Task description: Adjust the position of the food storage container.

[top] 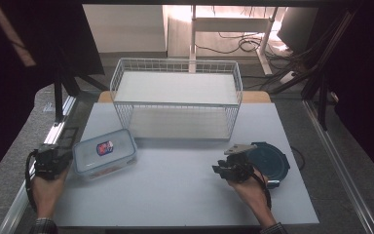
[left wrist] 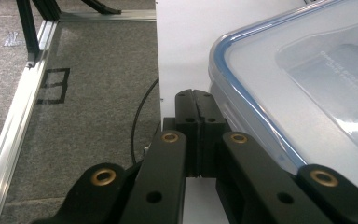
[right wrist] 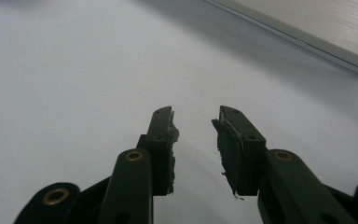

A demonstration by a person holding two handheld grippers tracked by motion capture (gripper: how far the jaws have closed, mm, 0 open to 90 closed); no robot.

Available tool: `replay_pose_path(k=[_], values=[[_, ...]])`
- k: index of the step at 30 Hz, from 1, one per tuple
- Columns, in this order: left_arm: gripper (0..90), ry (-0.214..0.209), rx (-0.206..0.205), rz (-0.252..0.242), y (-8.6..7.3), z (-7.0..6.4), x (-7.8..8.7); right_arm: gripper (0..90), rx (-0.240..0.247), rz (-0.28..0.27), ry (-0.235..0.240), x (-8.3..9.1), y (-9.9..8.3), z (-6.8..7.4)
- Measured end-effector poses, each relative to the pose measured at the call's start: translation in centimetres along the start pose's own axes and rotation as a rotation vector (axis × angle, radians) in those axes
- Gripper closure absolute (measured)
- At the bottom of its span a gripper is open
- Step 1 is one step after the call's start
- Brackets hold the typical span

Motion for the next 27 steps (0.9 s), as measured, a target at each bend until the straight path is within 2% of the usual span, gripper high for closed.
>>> replay_pose_path(k=[1,3,7,8,9,10,11,13,16,19,21,22,24,25,27], values=[[90.0,-0.008,0.011,-0.006,0.1,0.1,-0.3,66.5,-0.001,0.005,0.002,-0.1,0.0,0.1],[90.0,0.02,-0.007,-0.008,0.4,0.3,-0.9,66.6,0.006,0.017,0.008,-0.4,-0.2,0.2],[90.0,0.015,0.008,-0.002,0.6,0.7,-2.3,66.7,0.006,0.02,0.006,-0.3,-0.2,0.2],[90.0,-0.025,0.02,-0.005,0.6,0.6,-2.5,66.7,0.001,0.016,0.006,-0.3,-0.2,0.2],[90.0,-0.025,0.02,-0.005,0.6,0.6,-2.5,66.7,0.001,0.016,0.006,-0.3,-0.2,0.2],[90.0,-0.076,0.038,-0.015,0.6,0.4,-2.5,66.7,-0.002,0.015,0.006,-0.3,-0.2,0.1],[90.0,-0.103,0.029,-0.016,0.8,-0.1,-2.5,66.8,-0.006,0.014,0.007,-0.3,-0.2,0.0],[90.0,-0.113,-0.039,0.004,1.1,-1.7,-2.8,67.0,-0.009,0.014,0.012,-0.4,-0.2,0.1],[90.0,-0.164,-0.071,0.02,1.3,-3.9,-3.3,67.7,-0.006,0.014,0.016,-0.4,-0.1,0.3],[90.0,-0.192,-0.093,0.029,1.5,-5.8,-3.9,70.4,-0.006,0.006,0.019,-0.3,-0.1,0.3],[90.0,-0.223,-0.094,0.033,1.5,-6.9,-4.2,76.4,-0.012,-0.001,0.021,-0.3,0.0,0.1],[90.0,-0.245,-0.099,0.035,1.5,-8.0,-4.6,79.0,-0.007,-0.008,0.023,-0.4,0.1,0.1],[90.0,-0.273,-0.102,0.037,1.6,-9.1,-5.0,83.4,-0.012,-0.02,0.027,-0.6,0.3,0.0],[90.0,-0.273,-0.102,0.037,1.6,-9.1,-5.0,83.4,-0.012,-0.02,0.027,-0.6,0.3,0.0],[90.0,-0.296,-0.113,0.044,1.6,-10.3,-5.4,88.0,-0.009,-0.03,0.03,-1.2,0.6,0.1]])
Point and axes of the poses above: each handheld gripper's, and its own axes: x roughly backward along the jaws, y roughly out of its top, z roughly to its left, the point moved 1 cm from there along -x, roughly forward along the jaws, and after that the axes turned 14 degrees about -z, right-handed, at the moved point
